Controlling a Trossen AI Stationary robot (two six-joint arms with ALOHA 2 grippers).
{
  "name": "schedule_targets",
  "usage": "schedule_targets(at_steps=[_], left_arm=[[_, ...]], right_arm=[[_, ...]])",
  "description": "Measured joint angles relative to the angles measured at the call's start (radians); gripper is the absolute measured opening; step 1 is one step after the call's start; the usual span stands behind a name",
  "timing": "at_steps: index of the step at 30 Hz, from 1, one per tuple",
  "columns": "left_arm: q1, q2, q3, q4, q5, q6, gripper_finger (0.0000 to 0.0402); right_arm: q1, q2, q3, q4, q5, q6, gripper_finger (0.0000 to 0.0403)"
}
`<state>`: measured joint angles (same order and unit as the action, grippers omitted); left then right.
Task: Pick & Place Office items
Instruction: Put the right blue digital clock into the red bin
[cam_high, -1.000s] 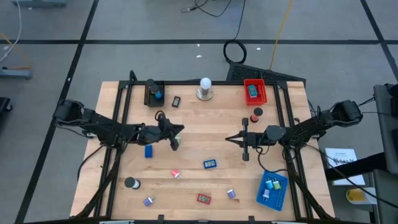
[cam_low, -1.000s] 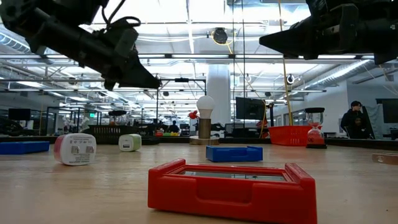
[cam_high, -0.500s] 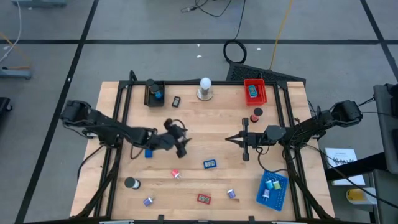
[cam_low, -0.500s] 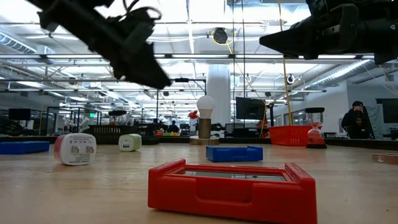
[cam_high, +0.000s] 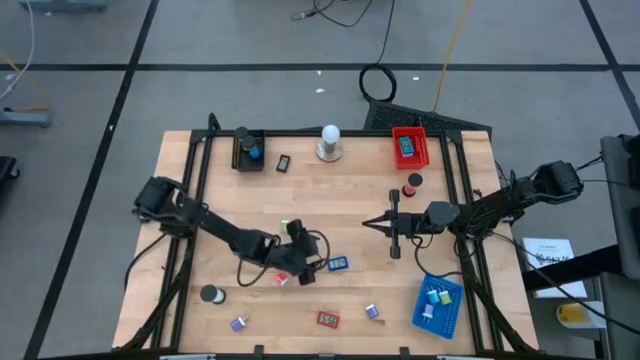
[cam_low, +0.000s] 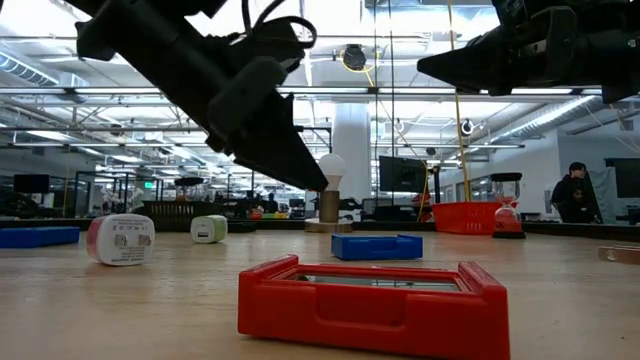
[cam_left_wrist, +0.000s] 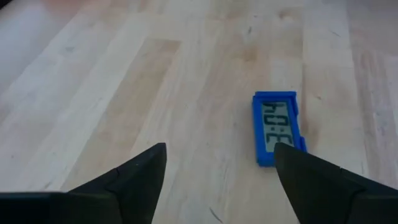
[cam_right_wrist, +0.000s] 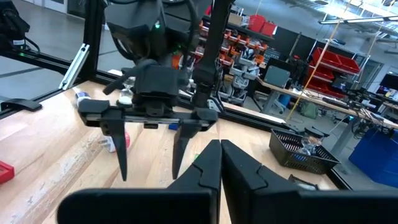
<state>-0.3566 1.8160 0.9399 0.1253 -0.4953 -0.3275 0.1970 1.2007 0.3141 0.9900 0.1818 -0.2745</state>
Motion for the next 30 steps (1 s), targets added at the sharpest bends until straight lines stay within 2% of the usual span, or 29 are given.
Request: schedule_targets(at_steps=[3,5,9,12,15,18,21,23,27,28,30], left_arm=[[-0.026,0.0,-0.025,0.028,-0.068,0.055,0.0281],[-0.039,-0.001,-0.067,0.119,-0.107,0.117,0.0252],[-0.029,-0.002,-0.218,0.445,-0.051,0.192,0.0176],[-0.004,-0.002,-0.349,0.717,-0.015,0.198,0.0122],[0.012,-0.002,-0.453,0.917,-0.013,0.197,0.0079],[0.016,-0.002,-0.514,1.034,-0.036,0.23,0.0047],[0.015,-0.003,-0.543,1.059,-0.068,0.254,0.0021],[0.016,-0.003,-0.55,1.056,-0.078,0.266,0.0007],[0.016,-0.003,-0.552,1.046,-0.08,0.275,0.0014],[0.016,-0.003,-0.552,1.046,-0.08,0.28,0.002],[0.016,-0.003,-0.552,1.046,-0.079,0.297,0.0032]], right_arm=[[0.0,0.0,0.0,0.0,0.0,0.0,0.0],[0.0,0.0,0.0,0.001,0.0,0.0,0.0],[0.0,0.0,0.0,0.059,0.0,0.0,0.0],[0.0,0.0,0.0,0.103,0.0,0.0,0.0],[0.004,0.0,0.0,0.123,-0.003,0.0,0.0],[0.008,0.0,0.0,0.136,-0.005,0.009,0.0],[-0.001,0.0,0.007,0.143,-0.06,0.114,0.0],[-0.008,-0.001,0.058,-0.022,-0.038,0.184,0.0],[0.032,0.026,0.221,-0.561,0.189,0.257,0.0],[0.036,0.047,0.268,-0.636,0.208,0.294,0.0],[0.047,0.07,0.322,-0.734,0.18,0.375,0.0004]])
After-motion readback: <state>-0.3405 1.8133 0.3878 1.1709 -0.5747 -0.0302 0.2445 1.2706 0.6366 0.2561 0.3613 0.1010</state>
